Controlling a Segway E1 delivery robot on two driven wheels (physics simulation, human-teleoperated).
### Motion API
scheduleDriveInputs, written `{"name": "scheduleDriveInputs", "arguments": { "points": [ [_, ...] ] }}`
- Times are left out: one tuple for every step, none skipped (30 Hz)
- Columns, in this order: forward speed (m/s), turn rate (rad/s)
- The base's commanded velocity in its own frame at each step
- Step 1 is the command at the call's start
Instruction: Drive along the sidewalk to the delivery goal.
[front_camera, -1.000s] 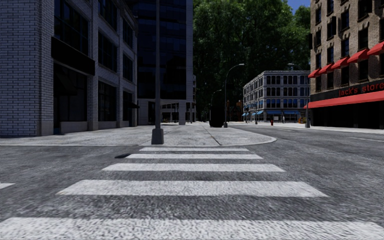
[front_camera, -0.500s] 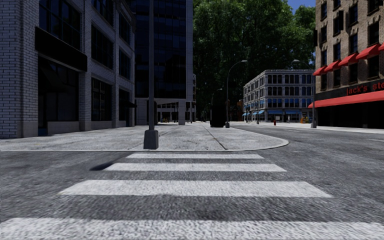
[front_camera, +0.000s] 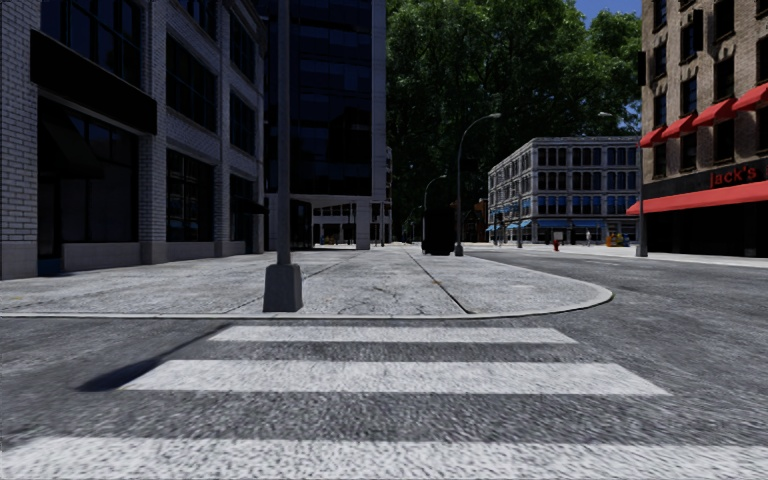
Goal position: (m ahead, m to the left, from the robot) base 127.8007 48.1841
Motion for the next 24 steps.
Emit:
{"name": "scheduleDriveInputs", "arguments": {
  "points": [
    [2.0, 0.0],
    [2.0, 0.0],
    [2.0, 0.0],
    [2.0, 0.0],
    [2.0, 0.0],
    [2.0, 0.0],
    [2.0, 0.0],
    [2.0, 0.0],
    [2.0, 0.0],
    [2.0, 0.0],
    [2.0, 0.0],
    [2.0, 0.0],
    [2.0, 0.0],
    [2.0, 0.0],
    [2.0, 0.0],
    [2.0, 0.0],
    [2.0, 0.0],
    [2.0, 0.0],
    [2.0, 0.0],
    [2.0, 0.0],
    [2.0, 0.0],
    [2.0, 0.0],
    [2.0, 0.0],
    [2.0, 0.0]
  ]
}}
